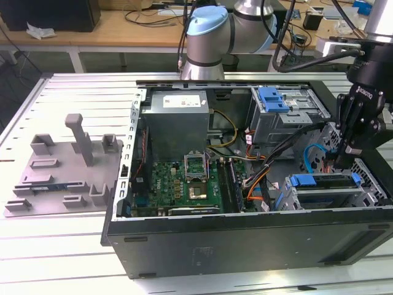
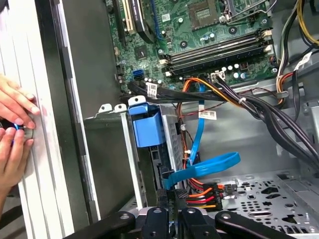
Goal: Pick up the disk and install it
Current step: 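Insert the first disk wire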
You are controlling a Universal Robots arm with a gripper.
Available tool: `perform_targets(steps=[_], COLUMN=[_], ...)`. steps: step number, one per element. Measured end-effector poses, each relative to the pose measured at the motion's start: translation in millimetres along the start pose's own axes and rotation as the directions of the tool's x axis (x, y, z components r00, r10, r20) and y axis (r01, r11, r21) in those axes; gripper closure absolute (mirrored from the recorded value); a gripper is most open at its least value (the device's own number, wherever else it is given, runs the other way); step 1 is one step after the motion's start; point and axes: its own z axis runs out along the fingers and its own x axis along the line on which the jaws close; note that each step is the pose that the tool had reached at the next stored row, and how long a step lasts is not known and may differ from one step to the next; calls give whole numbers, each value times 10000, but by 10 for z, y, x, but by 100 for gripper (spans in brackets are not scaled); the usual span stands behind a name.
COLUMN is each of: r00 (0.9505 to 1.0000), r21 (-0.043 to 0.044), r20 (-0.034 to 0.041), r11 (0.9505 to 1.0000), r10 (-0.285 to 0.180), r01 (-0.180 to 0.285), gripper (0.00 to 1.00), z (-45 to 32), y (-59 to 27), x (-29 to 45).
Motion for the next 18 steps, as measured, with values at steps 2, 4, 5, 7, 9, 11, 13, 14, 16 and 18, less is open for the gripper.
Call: perform_targets(steps=[2, 4, 5, 7, 9, 11, 13, 14, 16, 18], r00=[9998, 9996, 9994, 9990, 9971, 9958, 9946, 9938, 9917, 9901], r21=[79, 97, 105, 116, 114, 107, 105, 106, 108, 109], r20=[216, 291, 348, 440, 746, 904, 1016, 1085, 1250, 1363], r11=[10000, 10000, 9999, 9999, 9999, 9998, 9998, 9997, 9996, 9994], r10=[-15, -26, -34, -54, -124, -169, -205, -228, -291, -336], r01=[14, 23, 31, 49, 116, 160, 195, 218, 280, 324], gripper=[83, 83, 83, 83, 83, 83, 83, 83, 83, 83], z=[11, 17, 23, 32, 52, 59, 65, 68, 77, 83], y=[9, 13, 16, 18, 24, 28, 31, 33, 36, 38], x=[39, 62, 84, 115, 185, 211, 232, 246, 276, 296])
